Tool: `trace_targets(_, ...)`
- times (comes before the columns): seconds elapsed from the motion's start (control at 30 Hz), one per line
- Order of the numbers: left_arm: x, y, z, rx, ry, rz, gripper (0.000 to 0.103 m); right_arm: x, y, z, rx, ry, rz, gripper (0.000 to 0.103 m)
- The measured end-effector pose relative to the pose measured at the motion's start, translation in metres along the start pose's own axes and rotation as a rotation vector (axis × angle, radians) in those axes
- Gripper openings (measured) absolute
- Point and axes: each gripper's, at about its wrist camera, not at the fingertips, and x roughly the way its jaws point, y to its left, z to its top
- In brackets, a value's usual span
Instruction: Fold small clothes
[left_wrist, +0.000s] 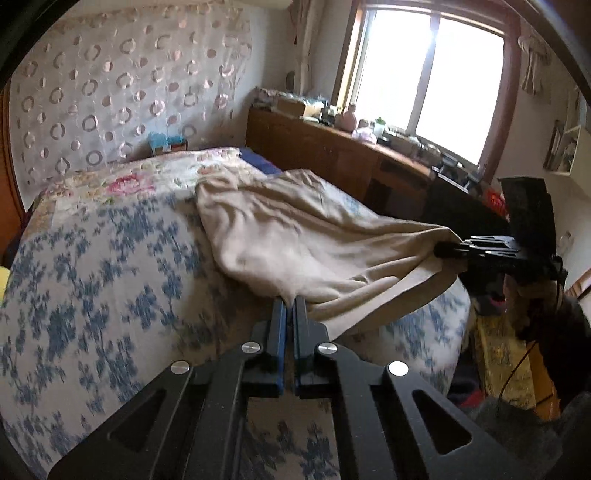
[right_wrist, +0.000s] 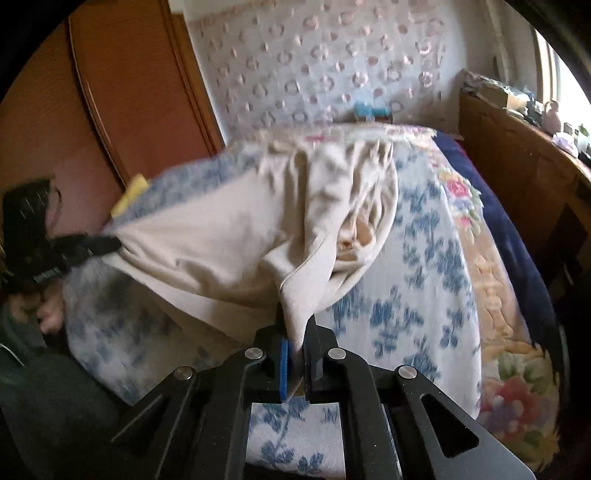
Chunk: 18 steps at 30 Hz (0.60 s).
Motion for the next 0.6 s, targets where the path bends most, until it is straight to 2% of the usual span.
trace_targets(0.17, 0.009, 0.015, 0.047, 0.013, -0.053, 0.037, 0.003, -0.007, -0.003, 0.025, -0.021, -0.099, -0.003, 0.005)
trace_targets(0.33, 0.044, 0.038, 0.104, 0.038, -0.069, 0.093, 0.003, 0.007, -0.013, 0.067, -0.031, -0.173, -0.020, 0.005)
trace_targets(0.47, 0.079, 0.060, 0.140, 0.035, -0.055, 0.135, 0.003, 0.035, -0.034, 0.110, -0.035, -0.181, -0.061, 0.005)
trace_targets(0.6, 0.120, 0.086, 0.166, 0.012, -0.020, 0.165, 0.003, 0.075, -0.054, 0.144, -0.028, -0.143, -0.085, 0.005)
